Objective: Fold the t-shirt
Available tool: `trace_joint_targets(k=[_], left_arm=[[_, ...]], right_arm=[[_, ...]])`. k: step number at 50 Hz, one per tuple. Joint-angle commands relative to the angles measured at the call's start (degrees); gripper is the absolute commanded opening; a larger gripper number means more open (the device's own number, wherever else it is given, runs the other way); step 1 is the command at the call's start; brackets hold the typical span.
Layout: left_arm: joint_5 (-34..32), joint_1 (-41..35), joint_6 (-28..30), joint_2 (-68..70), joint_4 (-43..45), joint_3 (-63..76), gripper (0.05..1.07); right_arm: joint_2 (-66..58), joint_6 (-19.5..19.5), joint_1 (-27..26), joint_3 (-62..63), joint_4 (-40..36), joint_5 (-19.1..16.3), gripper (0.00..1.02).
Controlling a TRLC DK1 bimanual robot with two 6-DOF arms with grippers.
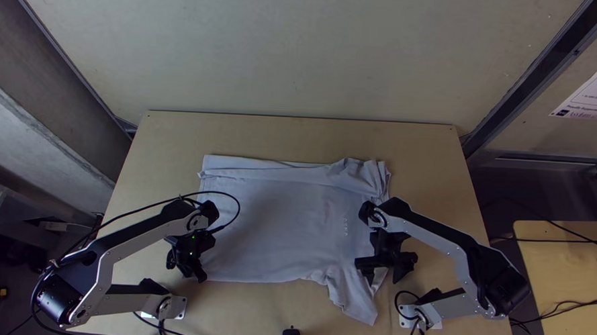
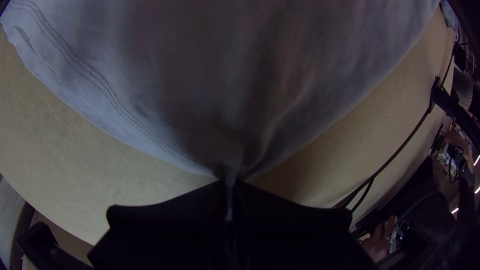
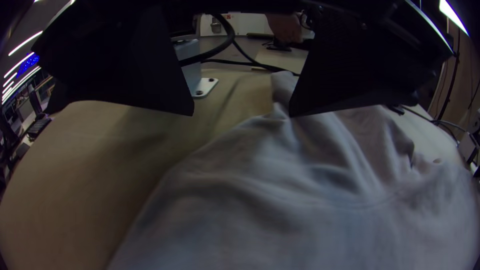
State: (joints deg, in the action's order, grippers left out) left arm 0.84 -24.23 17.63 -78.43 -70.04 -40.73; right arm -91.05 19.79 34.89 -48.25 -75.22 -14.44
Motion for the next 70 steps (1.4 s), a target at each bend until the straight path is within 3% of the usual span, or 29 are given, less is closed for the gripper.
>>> trace_joint_targets(k=[1,10,12,21,47,61,70], left_arm=[[-0.4,0.7,1.0,-0.1,-0.4,-0.5,0.08],[-0.3,1.6,1.4,0.0,-0.5,-1.3,0.08],[-0.2,1.8,1.4,0.2,-0.7,-1.4,0.08],[0.1,3.5,2.2,1.2,-1.0,-1.5,0.08],[0.1,10.6,5.0,5.9,-2.7,-4.8,0.08],[0.1,19.3,10.4,7.0,-3.1,-7.6,0.08],[-2.5,20.6,8.8,6.3,-4.0,-18.2,0.08]], right_arm=[[-2.5,-1.2,1.7,0.9,-0.1,-2.5,0.87],[-6.3,-1.9,4.1,1.3,2.9,-5.5,0.85],[-6.9,-2.3,4.6,1.2,3.9,-6.0,0.74],[-6.9,-2.8,4.7,2.2,9.7,-5.0,0.02],[7.1,-6.0,-6.8,-1.7,2.2,-0.1,0.03],[7.0,-9.0,-13.8,-5.7,-1.7,5.5,0.03],[5.2,-9.0,-14.8,-15.2,-2.8,7.2,0.02]])
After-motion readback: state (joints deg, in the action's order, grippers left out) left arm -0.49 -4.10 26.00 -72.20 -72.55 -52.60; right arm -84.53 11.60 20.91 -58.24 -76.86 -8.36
